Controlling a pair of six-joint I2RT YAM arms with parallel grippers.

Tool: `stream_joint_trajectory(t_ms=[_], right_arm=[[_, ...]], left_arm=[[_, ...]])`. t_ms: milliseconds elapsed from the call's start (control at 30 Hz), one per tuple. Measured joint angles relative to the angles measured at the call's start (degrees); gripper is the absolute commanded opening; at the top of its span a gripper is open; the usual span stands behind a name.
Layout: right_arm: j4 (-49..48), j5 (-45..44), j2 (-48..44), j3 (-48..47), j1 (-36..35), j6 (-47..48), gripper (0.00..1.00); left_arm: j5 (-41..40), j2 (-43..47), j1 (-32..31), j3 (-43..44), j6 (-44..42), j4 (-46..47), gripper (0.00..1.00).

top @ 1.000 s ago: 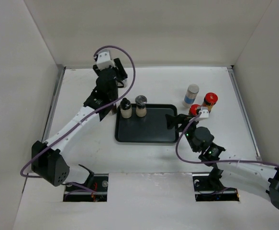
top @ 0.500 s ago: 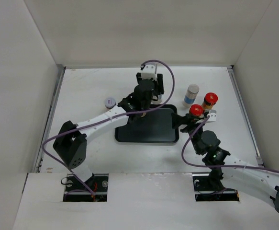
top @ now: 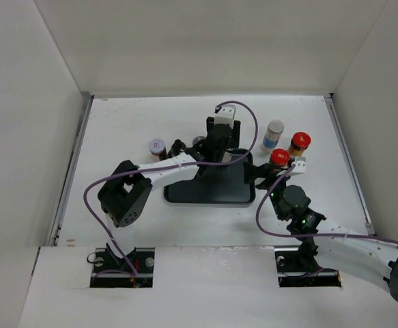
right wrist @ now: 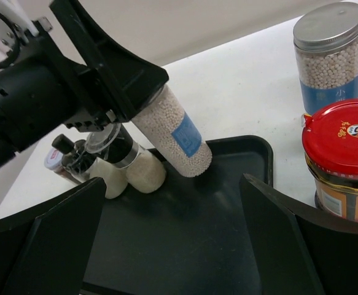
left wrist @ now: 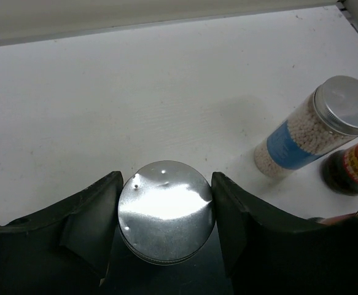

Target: Organize the condiment bottles

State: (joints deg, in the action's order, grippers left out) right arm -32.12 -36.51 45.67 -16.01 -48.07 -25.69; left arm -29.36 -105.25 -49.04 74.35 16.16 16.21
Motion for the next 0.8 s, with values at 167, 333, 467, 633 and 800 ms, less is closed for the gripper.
stream_joint_trajectory(t_ms=[167,333,467,633,800], right_arm=[[0.0,0.0,0.8,0.0,0.1,0.0,0.97],[0.0,0.0,1.2,0.0,0.1,0.0,0.97],[0.0,0.0,1.3,0.0,0.1,0.0,0.97],[0.0,0.0,1.3,0.0,0.2,0.0,0.97],[0.0,0.0,1.3,0.0,0.4,0.0,0.97]], left_arm=[[0.1,-0.7,0.2,-2.4,0.0,1.7,0.38],[-0.2,-0.7,0.2,-4.7,0.1,4.3,0.38],[-0.8,-0.7,0.2,-6.2,0.1,7.2,0.49],[-1.6,-0.6,0.2,-7.7,0.1,9.4,0.80],[-2.1,0.0,0.1,-8.8,-0.1,9.9,0.89]])
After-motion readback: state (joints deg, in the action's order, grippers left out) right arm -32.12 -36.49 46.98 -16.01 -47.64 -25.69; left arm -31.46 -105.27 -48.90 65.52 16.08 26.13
